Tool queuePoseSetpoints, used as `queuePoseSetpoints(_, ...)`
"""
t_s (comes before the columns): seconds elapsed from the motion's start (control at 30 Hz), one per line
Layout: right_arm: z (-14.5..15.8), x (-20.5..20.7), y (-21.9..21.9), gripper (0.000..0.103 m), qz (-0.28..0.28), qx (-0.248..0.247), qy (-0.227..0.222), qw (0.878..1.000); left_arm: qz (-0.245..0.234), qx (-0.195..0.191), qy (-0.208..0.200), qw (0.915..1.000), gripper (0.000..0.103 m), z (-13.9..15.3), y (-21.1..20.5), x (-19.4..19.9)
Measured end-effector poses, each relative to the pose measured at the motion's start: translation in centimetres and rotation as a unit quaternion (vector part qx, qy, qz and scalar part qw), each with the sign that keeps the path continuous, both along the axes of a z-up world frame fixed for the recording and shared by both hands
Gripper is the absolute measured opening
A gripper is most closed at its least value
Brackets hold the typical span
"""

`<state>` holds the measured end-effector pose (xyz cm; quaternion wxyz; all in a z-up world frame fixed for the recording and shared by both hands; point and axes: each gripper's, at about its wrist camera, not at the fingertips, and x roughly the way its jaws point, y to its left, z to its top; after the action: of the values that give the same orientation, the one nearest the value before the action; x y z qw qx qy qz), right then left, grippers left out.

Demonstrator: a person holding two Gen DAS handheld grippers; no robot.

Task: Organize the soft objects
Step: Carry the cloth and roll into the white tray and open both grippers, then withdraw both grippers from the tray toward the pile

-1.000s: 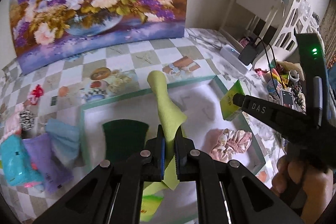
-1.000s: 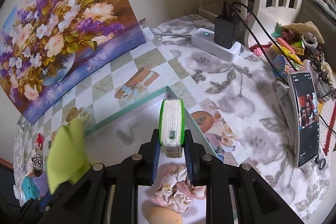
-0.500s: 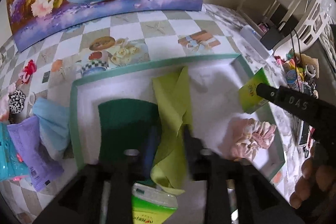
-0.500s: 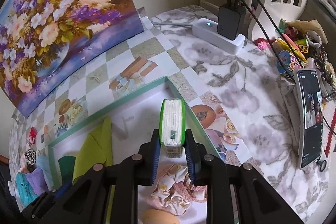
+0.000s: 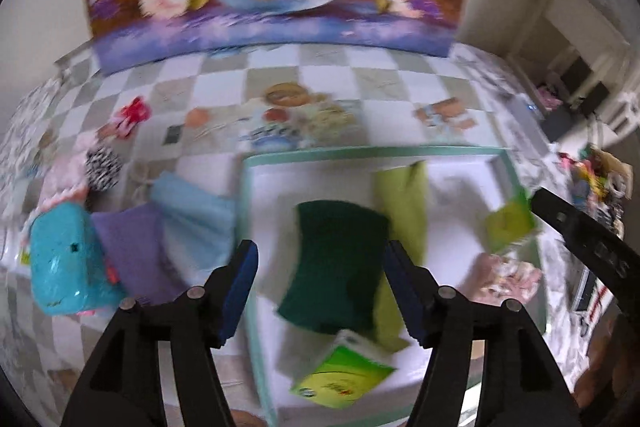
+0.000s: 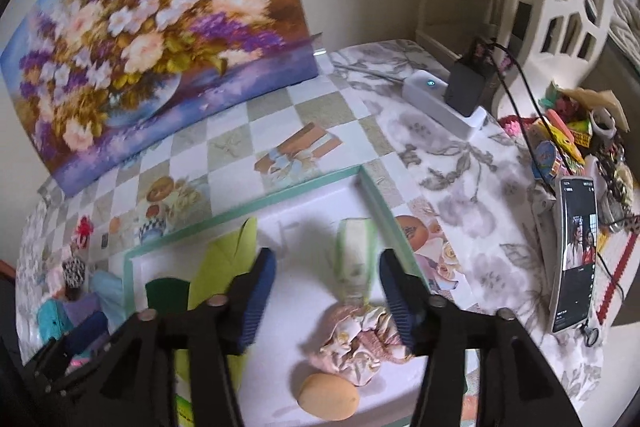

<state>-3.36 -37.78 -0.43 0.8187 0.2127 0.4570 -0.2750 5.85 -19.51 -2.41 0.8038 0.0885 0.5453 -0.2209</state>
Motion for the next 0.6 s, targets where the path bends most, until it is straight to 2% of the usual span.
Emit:
queuePoseSetpoints(0.07, -0.3, 0.4, 0.5, 0.064, 0.012, 0.0, 0.011, 1.0, 0.015, 0.008, -0.003, 0.9998, 0.078, -0.2, 0.6, 0.3)
queuePoseSetpoints(0.13, -0.7, 0.7, 0.9, 0.073, 0.019, 0.0, 0.024, 1.0, 0.026, 0.009, -0.009, 0.9996, 0.081, -0.1, 1.2, 0.6)
queuePoseSetpoints(0.27, -1.4, 1.0, 1.3, 0.076, 0.028, -0.004, 0.046, 0.999, 0.053, 0.017, -0.029, 0.998, 0.095, 0.2, 2.3, 1.2)
queuePoseSetpoints(0.4, -1.8, 1.0, 1.3, 0.087, 0.025, -0.008, 0.059, 0.998, 0.076, 0.028, -0.038, 0.996, 0.095, 0.1, 3.2, 1.8)
queuePoseSetpoints(0.5, -1.9, 1.0, 1.3, 0.103, 0.028, -0.003, 0.062, 0.998, 0.084, 0.031, -0.033, 0.9954, 0.095, 0.0, 3.7, 2.2)
queuePoseSetpoints(0.6, -1.9, 1.2, 1.7, 0.103, 0.035, -0.007, 0.062, 0.997, 0.091, 0.042, -0.033, 0.9944, 0.095, 0.1, 4.2, 2.3)
